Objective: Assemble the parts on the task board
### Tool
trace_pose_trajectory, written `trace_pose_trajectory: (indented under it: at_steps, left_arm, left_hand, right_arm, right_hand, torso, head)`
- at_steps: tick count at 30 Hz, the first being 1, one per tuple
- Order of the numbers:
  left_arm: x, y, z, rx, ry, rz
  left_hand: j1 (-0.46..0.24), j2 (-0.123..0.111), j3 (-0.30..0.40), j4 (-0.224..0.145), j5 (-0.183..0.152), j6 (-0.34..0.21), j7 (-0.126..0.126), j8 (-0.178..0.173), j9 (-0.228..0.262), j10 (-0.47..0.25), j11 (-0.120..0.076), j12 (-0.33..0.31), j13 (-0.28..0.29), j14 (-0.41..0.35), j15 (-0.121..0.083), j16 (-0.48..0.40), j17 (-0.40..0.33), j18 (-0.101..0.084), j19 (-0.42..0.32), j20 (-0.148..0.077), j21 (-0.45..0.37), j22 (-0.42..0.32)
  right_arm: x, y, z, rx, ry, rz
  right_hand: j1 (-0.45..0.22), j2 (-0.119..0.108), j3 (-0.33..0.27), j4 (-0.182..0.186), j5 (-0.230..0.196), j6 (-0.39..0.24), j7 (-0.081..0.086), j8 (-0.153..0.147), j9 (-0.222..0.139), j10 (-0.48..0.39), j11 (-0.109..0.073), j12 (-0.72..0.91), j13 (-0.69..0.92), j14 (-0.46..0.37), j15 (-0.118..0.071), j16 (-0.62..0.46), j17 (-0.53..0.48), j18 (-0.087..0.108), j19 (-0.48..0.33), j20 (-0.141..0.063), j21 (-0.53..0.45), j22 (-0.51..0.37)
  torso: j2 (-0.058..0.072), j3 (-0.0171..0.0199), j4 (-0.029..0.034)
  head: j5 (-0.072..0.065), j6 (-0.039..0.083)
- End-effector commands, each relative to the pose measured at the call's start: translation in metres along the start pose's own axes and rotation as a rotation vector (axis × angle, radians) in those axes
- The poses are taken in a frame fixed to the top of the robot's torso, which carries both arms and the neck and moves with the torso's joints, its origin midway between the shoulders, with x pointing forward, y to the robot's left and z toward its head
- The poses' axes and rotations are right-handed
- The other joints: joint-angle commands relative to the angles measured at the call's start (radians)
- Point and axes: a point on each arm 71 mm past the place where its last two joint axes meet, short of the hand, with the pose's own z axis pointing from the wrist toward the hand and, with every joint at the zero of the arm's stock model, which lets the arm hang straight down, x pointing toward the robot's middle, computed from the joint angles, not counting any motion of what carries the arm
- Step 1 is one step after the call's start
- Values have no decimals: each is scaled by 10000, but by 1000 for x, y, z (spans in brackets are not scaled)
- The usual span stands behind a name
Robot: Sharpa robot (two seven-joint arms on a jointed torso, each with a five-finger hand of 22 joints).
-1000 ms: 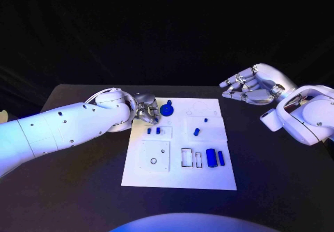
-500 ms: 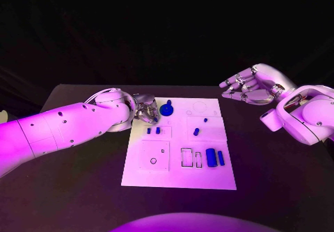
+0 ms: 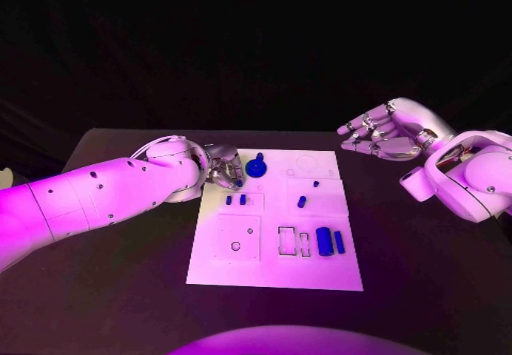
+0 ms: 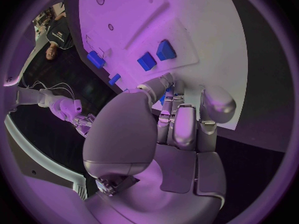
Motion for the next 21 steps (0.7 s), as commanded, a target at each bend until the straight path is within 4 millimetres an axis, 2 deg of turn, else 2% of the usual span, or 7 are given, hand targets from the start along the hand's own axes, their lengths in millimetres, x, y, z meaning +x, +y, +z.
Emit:
trace_pose_trajectory:
  at_steps: [1, 14, 21]
  left_arm:
    - [1, -1, 0, 36, 102, 57]
    - [-1, 5, -1, -122, -19, 16]
    - [-7, 14, -7, -62, -521, -444]
  left_hand:
    - [-77, -51, 47, 5, -47, -130, 15, -48, -9, 26, 88, -89, -10, 103, 74, 20, -18, -180, 130, 24, -11, 17]
    - [-147, -149, 75, 20, -40, -444, 82, -44, -7, -20, 148, -261, -23, 90, 115, 4, -59, -179, 122, 57, -37, 16]
    - [-184, -260, 133, 29, -15, -849, 160, -37, -4, -550, 278, -681, -147, 42, 211, -96, -299, -154, 81, 128, -230, -119]
  right_arm:
    - [2, -1, 0, 50, 178, -5]
    - [0, -5, 0, 325, 334, -258]
    - [-1, -15, 0, 791, 815, -1421]
  right_hand:
    - [-114, 4, -16, 55, -82, -43, 59, 12, 8, 66, 1, -84, -30, 305, 2, -77, -28, -48, 520, 25, -27, 1539]
    - [-95, 14, -27, 62, -137, -54, 78, 18, 9, -39, 38, -250, -153, 328, 25, 63, 102, -52, 523, 40, -15, 1553]
    - [-12, 12, -7, 13, -73, 16, 57, 48, 23, -80, 44, -385, -263, 395, 32, 311, 320, -84, 588, 47, 110, 1665]
  torso:
    - [-2, -1, -5]
    - [1, -2, -9]
    - [-6, -12, -17]
  head:
    - [16, 2]
    - [19, 0]
    - [18, 8]
